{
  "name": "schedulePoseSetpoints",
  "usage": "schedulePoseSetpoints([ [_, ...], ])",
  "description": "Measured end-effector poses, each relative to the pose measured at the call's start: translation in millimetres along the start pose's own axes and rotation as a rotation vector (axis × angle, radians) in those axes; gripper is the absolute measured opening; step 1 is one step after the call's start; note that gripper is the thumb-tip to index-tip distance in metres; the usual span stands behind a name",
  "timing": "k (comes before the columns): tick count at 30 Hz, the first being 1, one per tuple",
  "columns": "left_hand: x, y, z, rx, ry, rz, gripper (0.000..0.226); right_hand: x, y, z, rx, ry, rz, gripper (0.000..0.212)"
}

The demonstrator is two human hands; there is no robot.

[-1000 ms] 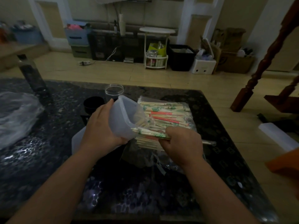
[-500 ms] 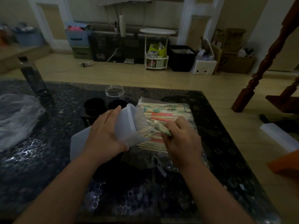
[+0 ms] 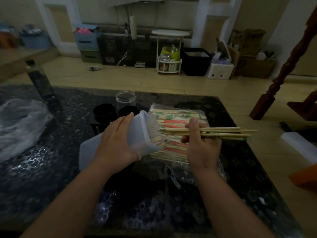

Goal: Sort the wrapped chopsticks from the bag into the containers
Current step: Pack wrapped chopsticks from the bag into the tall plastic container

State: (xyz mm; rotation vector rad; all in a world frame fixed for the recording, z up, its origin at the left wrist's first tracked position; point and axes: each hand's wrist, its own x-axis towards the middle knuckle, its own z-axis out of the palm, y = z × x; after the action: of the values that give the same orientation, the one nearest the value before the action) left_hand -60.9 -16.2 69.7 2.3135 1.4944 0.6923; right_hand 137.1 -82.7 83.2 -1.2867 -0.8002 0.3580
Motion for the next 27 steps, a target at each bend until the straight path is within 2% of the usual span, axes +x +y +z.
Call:
schedulePoseSetpoints([
  [5, -1.0, 1.1, -0.3, 0.005, 0.009, 0.001, 0.129, 1.2, 2.0, 1.6, 0.028, -0.057, 0.119, 0.031],
  [9, -1.1, 1.7, -0.1, 0.020, 0.014, 0.002, 0.130, -0.1, 8.5, 4.5, -0.130, -0.437, 0.296, 0.018],
  [10, -1.2, 2.3, 0.2, 0.021, 0.013, 0.001, 0.130, -0.6, 10.4, 5.9, -0.095, -0.458, 0.337, 0.011],
  [13, -1.3, 3.4, 0.4, 0.026, 0.000, -0.007, 0.131, 3.6, 11.1, 8.8, 0.149, -0.309, 0.419, 0.008],
  [15, -1.5, 3.5, 0.6, 0.028, -0.003, -0.001, 0.131, 7.3, 13.5, 8.8, 0.119, -0.261, 0.397, 0.015],
  [20, -2.1, 4.8, 1.1, 0.027, -0.009, -0.008, 0.131, 0.1, 18.0, 7.4, -0.078, -0.439, 0.400, 0.008],
  [24, -2.0, 4.6, 0.7, 0.016, -0.006, -0.001, 0.130, 4.6, 15.5, 6.0, -0.055, -0.298, 0.347, 0.009],
  [27, -0.9, 1.9, 0.2, 0.013, 0.006, -0.013, 0.131, 7.2, 13.7, 3.9, -0.060, -0.358, 0.396, 0.024],
])
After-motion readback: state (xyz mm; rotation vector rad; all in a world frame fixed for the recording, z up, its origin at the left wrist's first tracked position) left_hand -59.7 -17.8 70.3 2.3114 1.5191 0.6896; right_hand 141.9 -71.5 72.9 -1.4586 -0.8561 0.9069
